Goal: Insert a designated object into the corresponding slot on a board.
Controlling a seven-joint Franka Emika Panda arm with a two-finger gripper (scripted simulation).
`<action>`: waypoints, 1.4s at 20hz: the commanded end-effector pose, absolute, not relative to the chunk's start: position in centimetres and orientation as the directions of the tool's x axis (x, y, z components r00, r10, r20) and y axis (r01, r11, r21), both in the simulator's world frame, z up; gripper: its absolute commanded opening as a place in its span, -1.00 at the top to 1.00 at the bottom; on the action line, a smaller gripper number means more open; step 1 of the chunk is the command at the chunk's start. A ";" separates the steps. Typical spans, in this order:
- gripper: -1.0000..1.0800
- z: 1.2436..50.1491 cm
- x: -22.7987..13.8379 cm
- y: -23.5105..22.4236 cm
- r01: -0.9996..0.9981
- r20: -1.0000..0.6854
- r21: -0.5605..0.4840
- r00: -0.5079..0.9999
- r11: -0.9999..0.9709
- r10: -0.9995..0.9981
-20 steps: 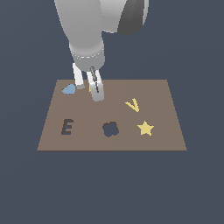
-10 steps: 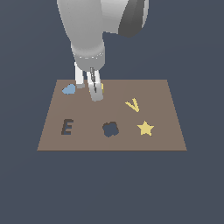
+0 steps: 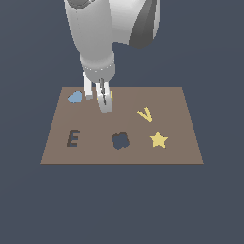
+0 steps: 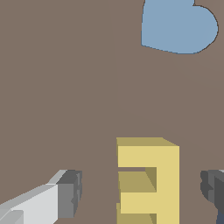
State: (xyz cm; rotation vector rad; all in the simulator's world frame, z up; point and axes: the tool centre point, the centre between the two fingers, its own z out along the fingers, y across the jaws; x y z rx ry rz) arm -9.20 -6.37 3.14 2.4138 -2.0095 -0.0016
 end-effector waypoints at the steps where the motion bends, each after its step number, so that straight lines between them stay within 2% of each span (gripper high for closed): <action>1: 1.00 3.0 -9.2 -6.4 -0.984 0.000 0.000 0.181 -0.181 -0.984; 19: 1.00 3.4 -9.1 -6.4 -0.983 0.000 0.000 0.183 -0.183 -0.983; 28: 1.00 3.4 -8.8 -7.4 -0.968 0.000 0.000 0.252 -0.252 -0.968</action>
